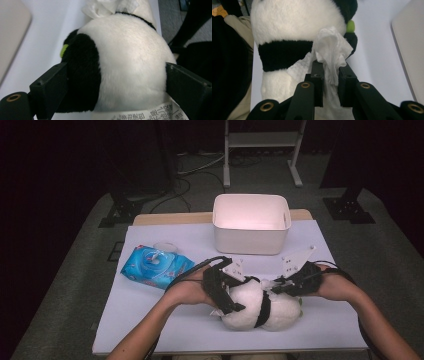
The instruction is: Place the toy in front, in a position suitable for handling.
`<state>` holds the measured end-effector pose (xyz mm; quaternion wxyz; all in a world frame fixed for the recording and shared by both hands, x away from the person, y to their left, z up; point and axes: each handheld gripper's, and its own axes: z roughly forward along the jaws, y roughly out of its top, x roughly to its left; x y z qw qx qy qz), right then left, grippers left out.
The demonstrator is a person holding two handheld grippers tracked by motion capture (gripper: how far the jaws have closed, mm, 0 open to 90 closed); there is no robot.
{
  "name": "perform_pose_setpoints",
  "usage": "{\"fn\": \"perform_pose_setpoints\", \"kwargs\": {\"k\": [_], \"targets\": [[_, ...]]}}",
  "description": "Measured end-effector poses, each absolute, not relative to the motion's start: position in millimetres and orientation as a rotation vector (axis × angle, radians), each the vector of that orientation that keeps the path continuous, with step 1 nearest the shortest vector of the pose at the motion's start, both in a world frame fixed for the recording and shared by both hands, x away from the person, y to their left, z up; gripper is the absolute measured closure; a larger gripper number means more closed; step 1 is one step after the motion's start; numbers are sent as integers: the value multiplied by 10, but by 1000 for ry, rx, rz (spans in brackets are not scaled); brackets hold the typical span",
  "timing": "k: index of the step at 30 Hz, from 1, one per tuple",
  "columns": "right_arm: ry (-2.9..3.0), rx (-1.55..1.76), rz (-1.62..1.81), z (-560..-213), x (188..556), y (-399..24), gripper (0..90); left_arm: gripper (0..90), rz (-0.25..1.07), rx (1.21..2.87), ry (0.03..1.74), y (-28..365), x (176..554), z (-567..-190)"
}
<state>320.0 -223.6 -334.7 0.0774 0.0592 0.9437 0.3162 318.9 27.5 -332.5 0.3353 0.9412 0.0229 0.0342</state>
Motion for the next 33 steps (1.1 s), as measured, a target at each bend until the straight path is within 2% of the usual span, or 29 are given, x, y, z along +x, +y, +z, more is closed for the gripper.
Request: {"fn": "perform_pose_setpoints", "kwargs": {"k": [6, 11, 20, 33], "targets": [[2811, 254, 990, -3385, 3193, -2375, 768, 84, 123, 2452, 53, 264, 3158, -3231], [2798, 281, 999, -3403, 3195, -2456, 768, 84, 102, 2468, 71, 292, 3163, -3262], [2777, 333, 1043, -3429, 3136, -2595, 768, 74, -22, 2395, 123, 341, 3218, -3452], [2764, 350, 1071, -3451, 3074, -2684, 769, 59, -122, 2291, 132, 375, 3269, -3627]]}}
